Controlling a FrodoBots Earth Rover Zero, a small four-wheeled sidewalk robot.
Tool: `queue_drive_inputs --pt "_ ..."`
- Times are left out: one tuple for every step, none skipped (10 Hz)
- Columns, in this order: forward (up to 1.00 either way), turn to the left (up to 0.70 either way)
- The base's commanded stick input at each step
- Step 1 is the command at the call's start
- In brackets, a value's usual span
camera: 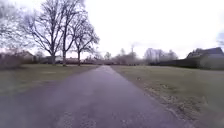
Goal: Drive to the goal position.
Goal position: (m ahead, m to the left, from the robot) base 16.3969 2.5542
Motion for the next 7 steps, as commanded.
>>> queue_drive_inputs --pt "1.0 0.0" --pt "1.0 0.0" --pt "1.0 0.0" --pt "1.0 0.0" --pt "1.0 0.0" --pt "1.0 0.0" --pt "1.0 0.0"
